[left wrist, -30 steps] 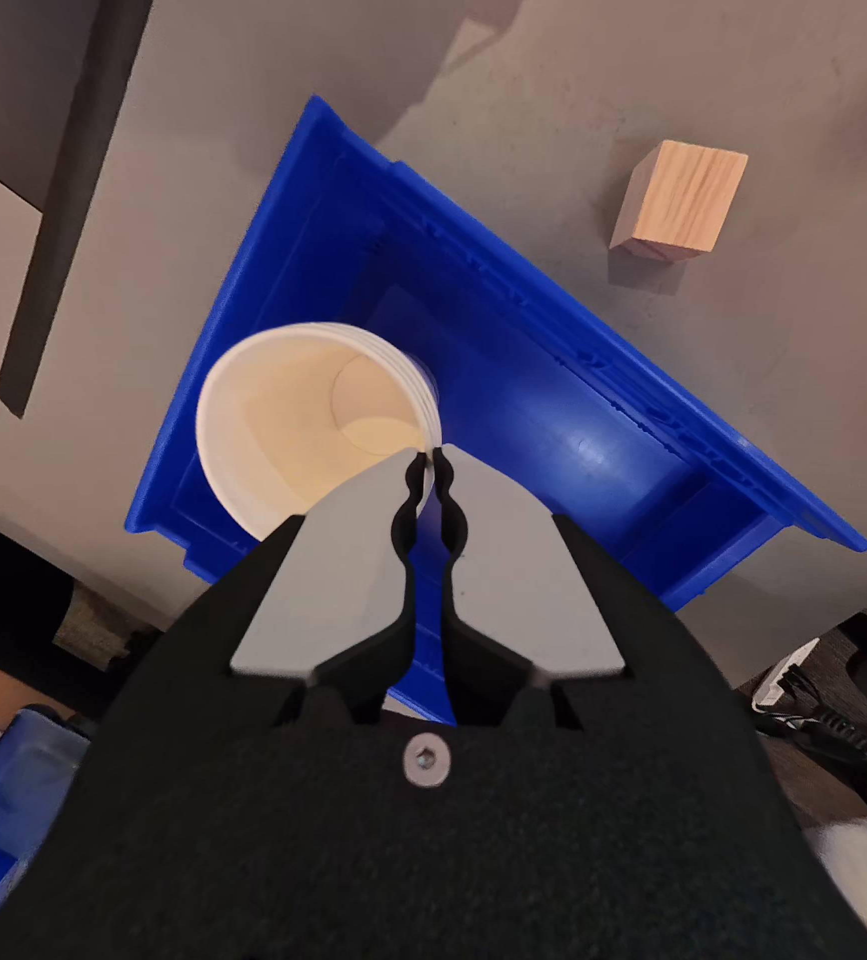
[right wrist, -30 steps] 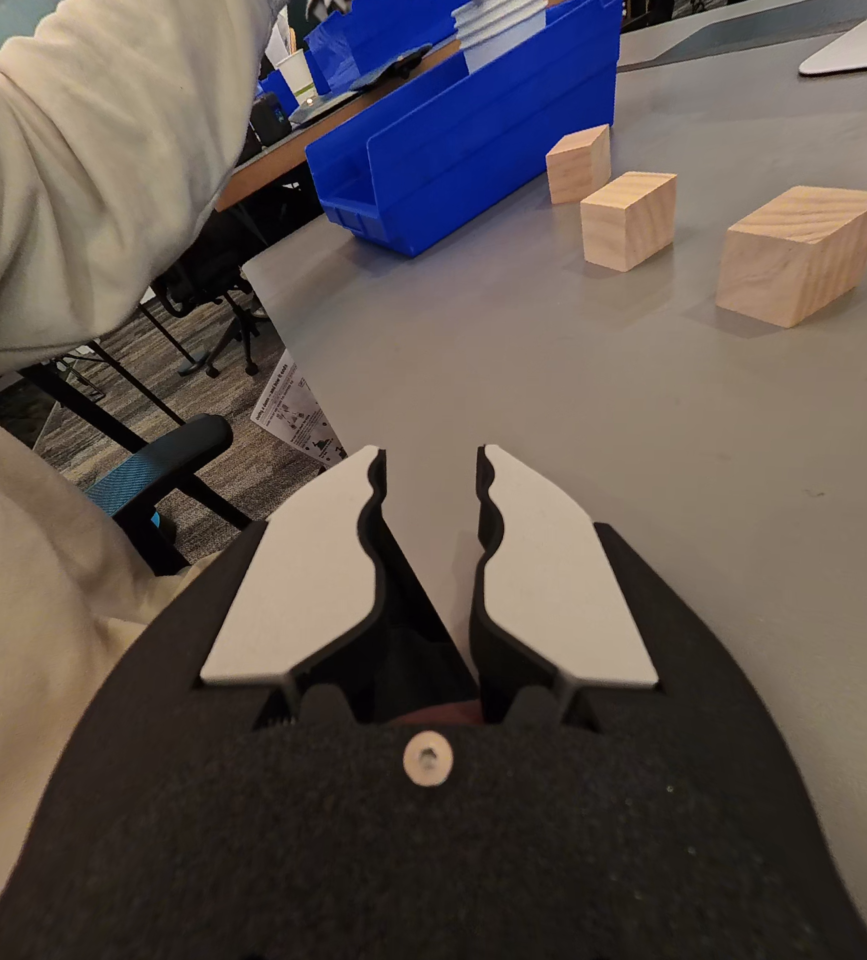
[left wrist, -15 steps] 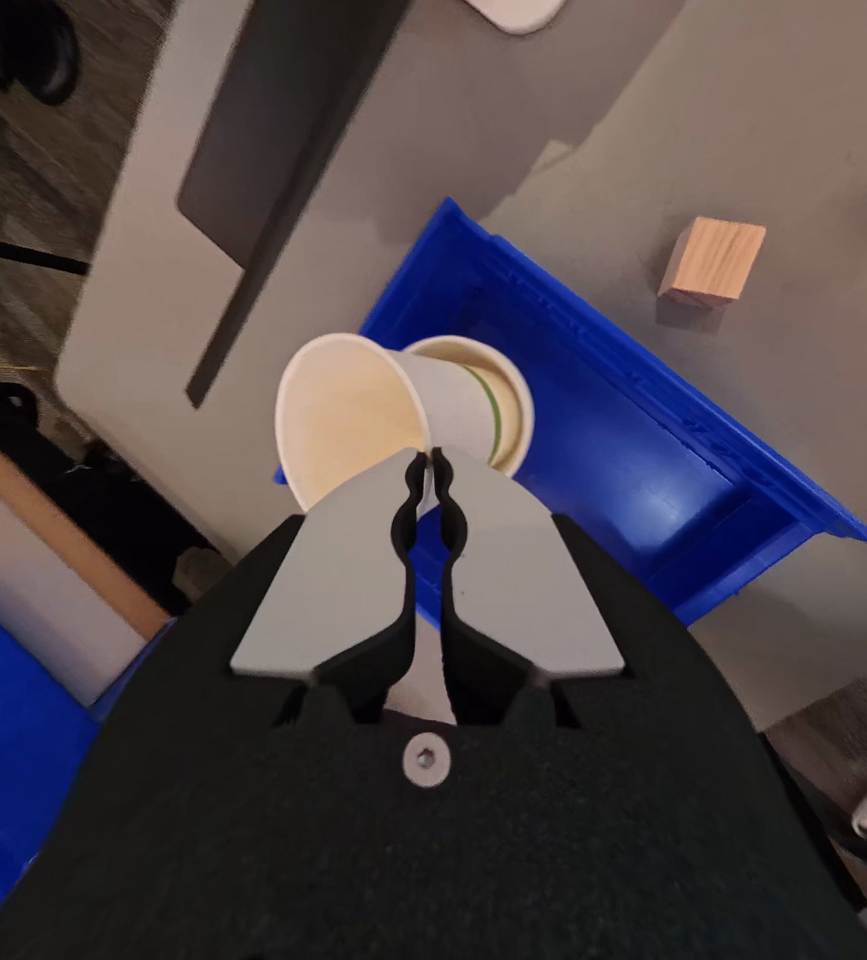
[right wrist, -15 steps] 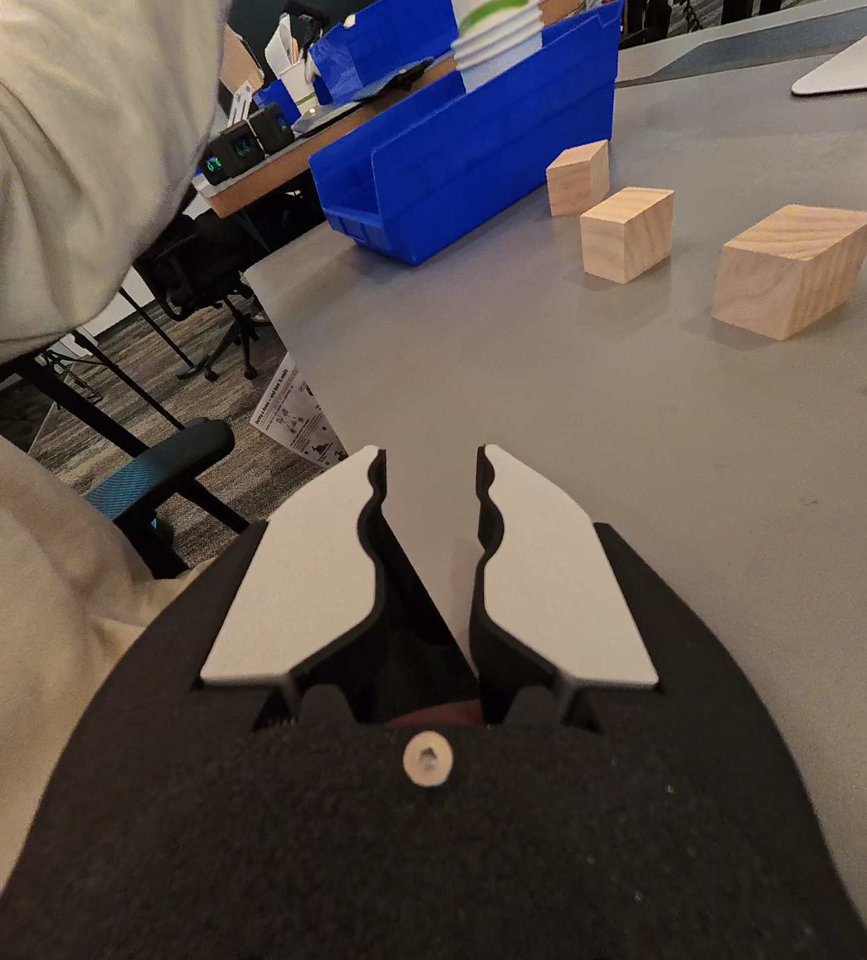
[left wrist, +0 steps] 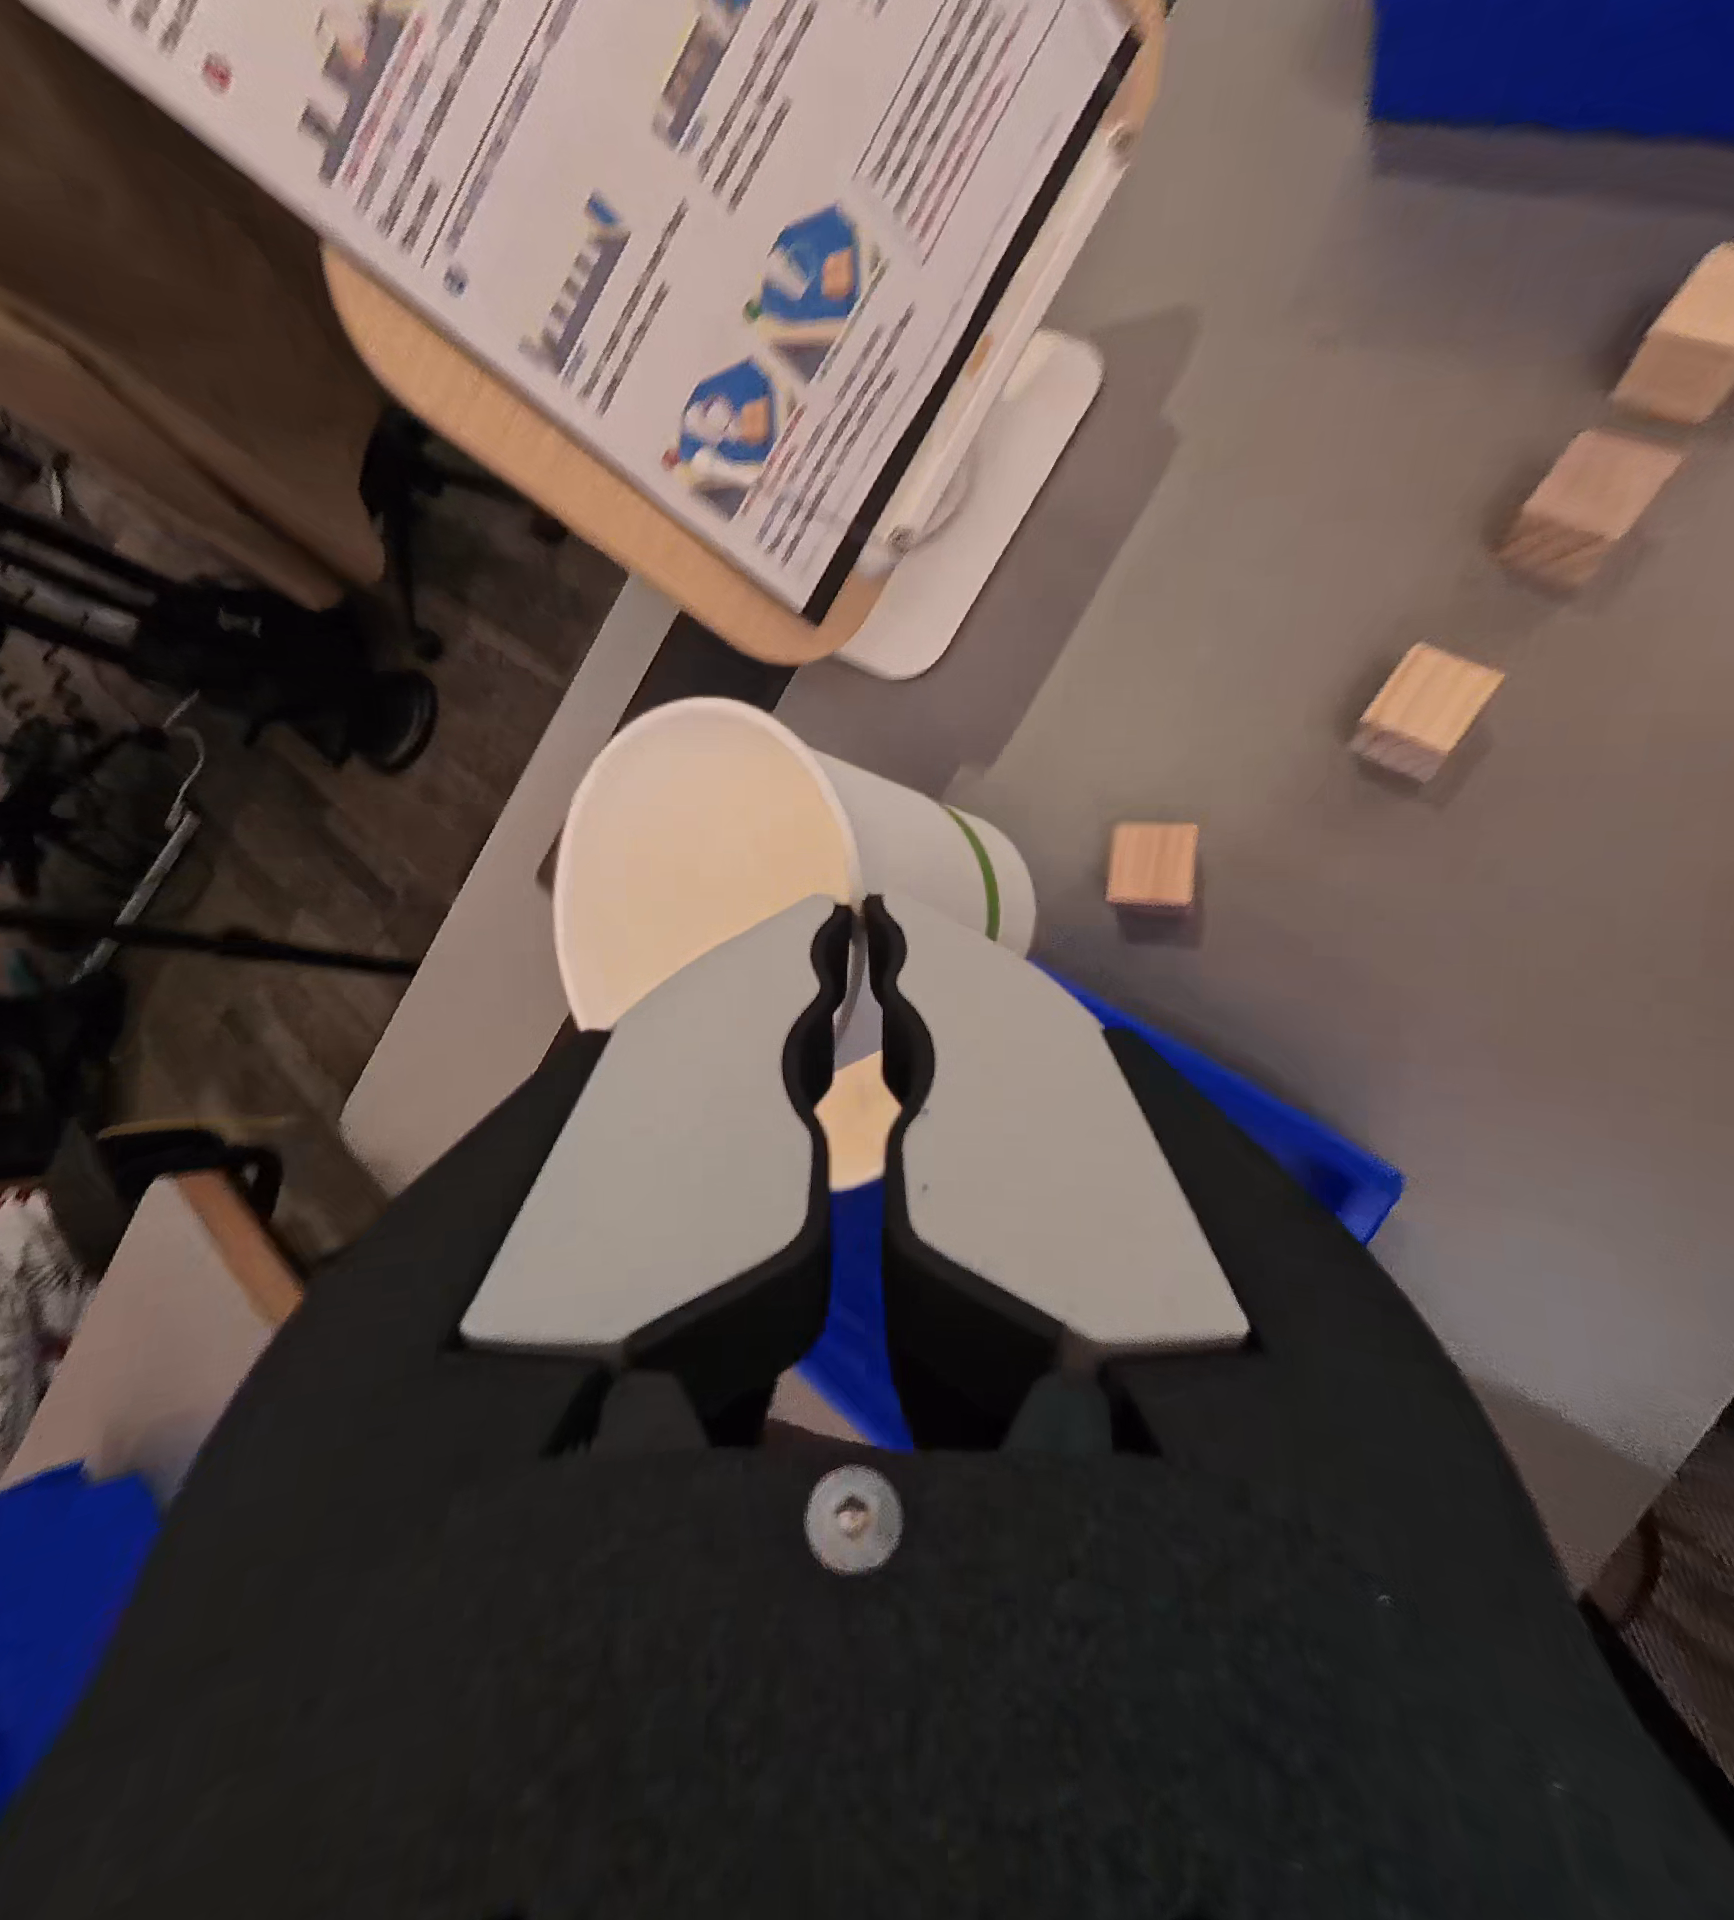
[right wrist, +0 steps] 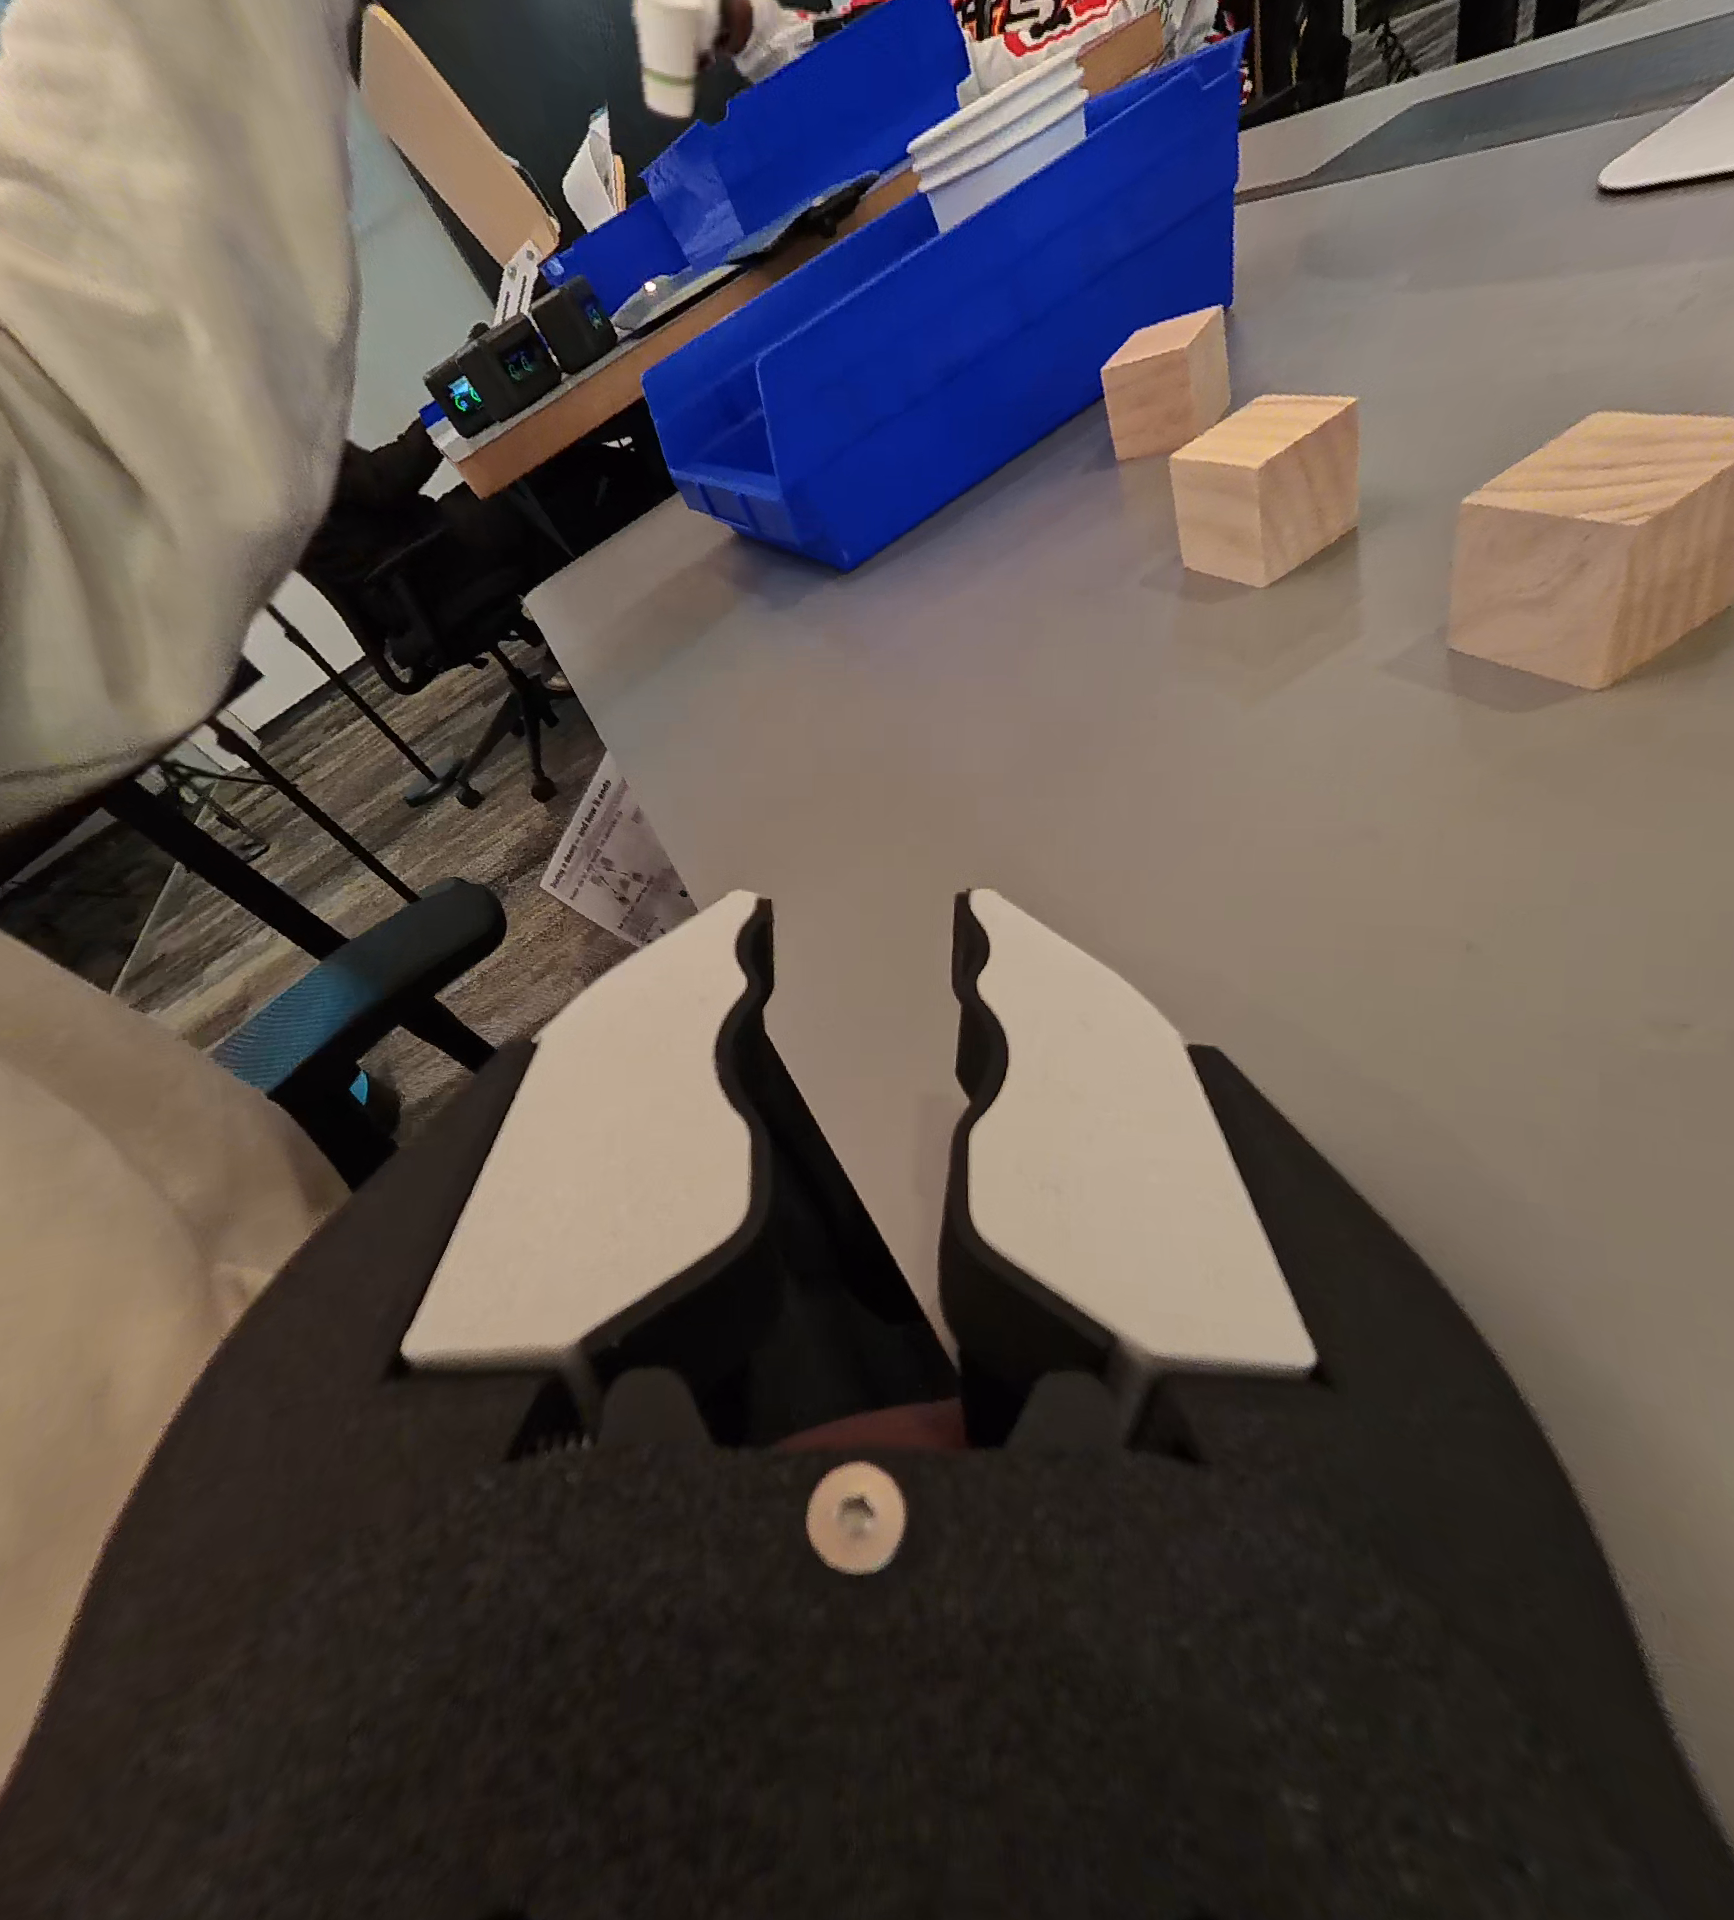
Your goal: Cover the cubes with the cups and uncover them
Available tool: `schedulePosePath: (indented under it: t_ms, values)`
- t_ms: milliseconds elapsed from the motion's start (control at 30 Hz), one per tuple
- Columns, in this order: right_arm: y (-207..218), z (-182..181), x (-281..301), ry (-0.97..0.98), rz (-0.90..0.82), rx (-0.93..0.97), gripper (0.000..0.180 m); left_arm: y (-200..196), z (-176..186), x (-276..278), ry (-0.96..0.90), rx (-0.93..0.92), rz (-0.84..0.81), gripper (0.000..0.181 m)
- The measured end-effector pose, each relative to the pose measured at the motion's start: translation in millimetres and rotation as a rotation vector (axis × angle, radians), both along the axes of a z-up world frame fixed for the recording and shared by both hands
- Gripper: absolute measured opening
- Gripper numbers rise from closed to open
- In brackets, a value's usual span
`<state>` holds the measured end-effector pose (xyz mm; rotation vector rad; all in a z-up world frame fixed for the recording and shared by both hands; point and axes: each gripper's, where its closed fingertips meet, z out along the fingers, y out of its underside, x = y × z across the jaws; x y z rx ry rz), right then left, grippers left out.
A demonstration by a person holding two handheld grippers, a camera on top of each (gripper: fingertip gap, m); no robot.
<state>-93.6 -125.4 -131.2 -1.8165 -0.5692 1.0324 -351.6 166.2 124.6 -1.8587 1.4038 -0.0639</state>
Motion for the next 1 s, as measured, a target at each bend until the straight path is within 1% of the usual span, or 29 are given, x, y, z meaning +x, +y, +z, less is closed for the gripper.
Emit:
schedulePosePath:
  t_ms: [133,233,300,367,433,533,567,600,667,733,767,833,900,1000]
  values:
    - [15,18,-10,0.065,0.0,-0.006,0.034,-29,-8,46,-0.149,0.005,-0.13,0.003]
    - [37,41,-25,0.173,0.025,-0.043,0.041,-53,-13,83,-0.254,-0.014,-0.226,0.003]
    - [54,65,-36,0.307,0.058,-0.065,0.047,-71,-15,106,-0.313,-0.029,-0.29,0.003]
    - [72,92,-43,0.488,0.101,-0.083,0.057,-90,-14,129,-0.377,-0.042,-0.352,0.003]
    - [93,113,-44,0.664,0.109,-0.11,0.068,-107,-12,148,-0.425,-0.042,-0.402,0.003]
    - [119,133,-36,0.89,0.106,-0.138,0.078,-134,-7,174,-0.497,-0.058,-0.481,0.003]
    - [122,140,-31,0.969,0.122,-0.13,0.083,-143,-8,182,-0.512,-0.064,-0.504,0.003]
    - [121,147,-28,1.033,0.144,-0.113,0.085,-150,-11,188,-0.516,-0.066,-0.517,0.003]
    - [119,148,-35,1.022,0.166,-0.115,0.091,-160,-20,201,-0.512,-0.07,-0.537,0.003]
    - [115,152,-33,1.066,0.177,-0.105,0.094,-170,-32,210,-0.506,-0.08,-0.552,0.003]
    - [117,152,-26,1.095,0.141,-0.104,0.099,-174,-38,213,-0.506,-0.081,-0.559,0.003]
    - [121,146,-19,1.093,0.121,-0.114,0.093,-185,-46,216,-0.523,-0.108,-0.586,0.003]
    - [123,138,-15,1.057,0.1,-0.122,0.083,-191,-54,217,-0.536,-0.122,-0.588,0.003]
    - [126,130,-8,1.003,0.071,-0.125,0.081,-197,-70,215,-0.521,-0.135,-0.574,0.003]
